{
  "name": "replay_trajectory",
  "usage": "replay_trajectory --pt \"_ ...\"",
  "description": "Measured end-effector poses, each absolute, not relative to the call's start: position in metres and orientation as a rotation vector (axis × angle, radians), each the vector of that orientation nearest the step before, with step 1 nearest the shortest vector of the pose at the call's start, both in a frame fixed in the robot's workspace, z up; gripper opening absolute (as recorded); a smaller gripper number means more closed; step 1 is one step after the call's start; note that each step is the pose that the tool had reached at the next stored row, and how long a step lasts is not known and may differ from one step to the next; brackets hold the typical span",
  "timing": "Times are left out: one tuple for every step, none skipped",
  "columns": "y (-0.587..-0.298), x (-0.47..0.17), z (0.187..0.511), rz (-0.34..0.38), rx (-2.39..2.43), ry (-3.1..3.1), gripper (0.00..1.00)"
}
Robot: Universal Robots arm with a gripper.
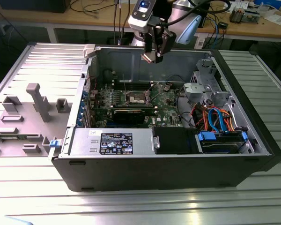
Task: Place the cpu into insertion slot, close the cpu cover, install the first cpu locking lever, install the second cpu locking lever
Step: 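Place the cpu into insertion slot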
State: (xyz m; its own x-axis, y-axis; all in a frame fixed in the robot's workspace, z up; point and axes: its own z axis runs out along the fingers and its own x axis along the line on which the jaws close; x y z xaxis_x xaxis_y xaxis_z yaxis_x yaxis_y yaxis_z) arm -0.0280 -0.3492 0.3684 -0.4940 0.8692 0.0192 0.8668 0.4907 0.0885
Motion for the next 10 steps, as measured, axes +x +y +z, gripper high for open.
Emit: replay_trajectory --pt "-0.3492 -0.0280 0.3684 0.134 1.578 2.680 0.55" --pt "-0.3492 -0.0280 0.3683 0.134 1.591 2.672 0.55" --pt "-0.3492 -0.0280 0.3683 0.134 1.606 2.663 0.55" --pt "-0.3492 -0.0280 0.3683 0.133 1.618 2.655 0.55" --pt "-0.3492 -0.0280 0.3682 0.133 1.628 2.648 0.55" --pt "-0.3492 -0.0280 0.3682 0.133 1.637 2.643 0.55" --pt "-0.3492 -0.0280 0.3682 0.133 1.644 2.638 0.55" --pt "-0.3492 -0.0280 0.3682 0.133 1.655 2.631 0.55" --pt "-0.3492 -0.0281 0.3681 0.132 1.662 2.626 0.55" --pt "-0.3492 -0.0282 0.3681 0.132 1.667 2.623 0.55"
